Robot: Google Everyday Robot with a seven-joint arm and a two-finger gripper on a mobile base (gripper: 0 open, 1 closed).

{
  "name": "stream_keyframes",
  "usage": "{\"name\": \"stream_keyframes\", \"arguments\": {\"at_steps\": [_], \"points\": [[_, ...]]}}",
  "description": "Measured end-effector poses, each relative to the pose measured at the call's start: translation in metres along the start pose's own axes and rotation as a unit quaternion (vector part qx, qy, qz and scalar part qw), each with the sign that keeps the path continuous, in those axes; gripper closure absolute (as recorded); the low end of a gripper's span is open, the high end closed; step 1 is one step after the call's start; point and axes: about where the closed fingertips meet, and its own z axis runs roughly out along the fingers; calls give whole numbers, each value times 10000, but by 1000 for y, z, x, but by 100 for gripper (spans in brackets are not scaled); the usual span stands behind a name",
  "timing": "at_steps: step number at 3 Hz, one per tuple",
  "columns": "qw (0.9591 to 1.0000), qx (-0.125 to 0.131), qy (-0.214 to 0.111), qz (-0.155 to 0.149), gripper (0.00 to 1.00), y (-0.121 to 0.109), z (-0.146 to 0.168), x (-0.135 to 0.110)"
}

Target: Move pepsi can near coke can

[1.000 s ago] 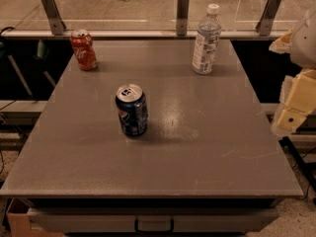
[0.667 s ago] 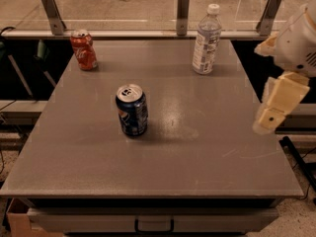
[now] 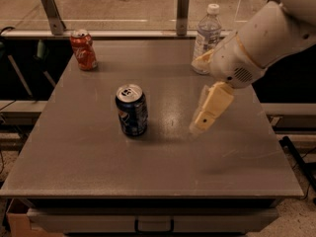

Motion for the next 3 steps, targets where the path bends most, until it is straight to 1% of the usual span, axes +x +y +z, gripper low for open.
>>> {"name": "stream_keyframes", "arguments": {"at_steps": [1, 2, 3], "points": [[9930, -576, -1025, -134, 0, 18, 51, -47], [9826, -874, -1631, -173, 0, 29, 79, -70], [9732, -1015, -2064, -66, 18, 29, 102, -83]]}}
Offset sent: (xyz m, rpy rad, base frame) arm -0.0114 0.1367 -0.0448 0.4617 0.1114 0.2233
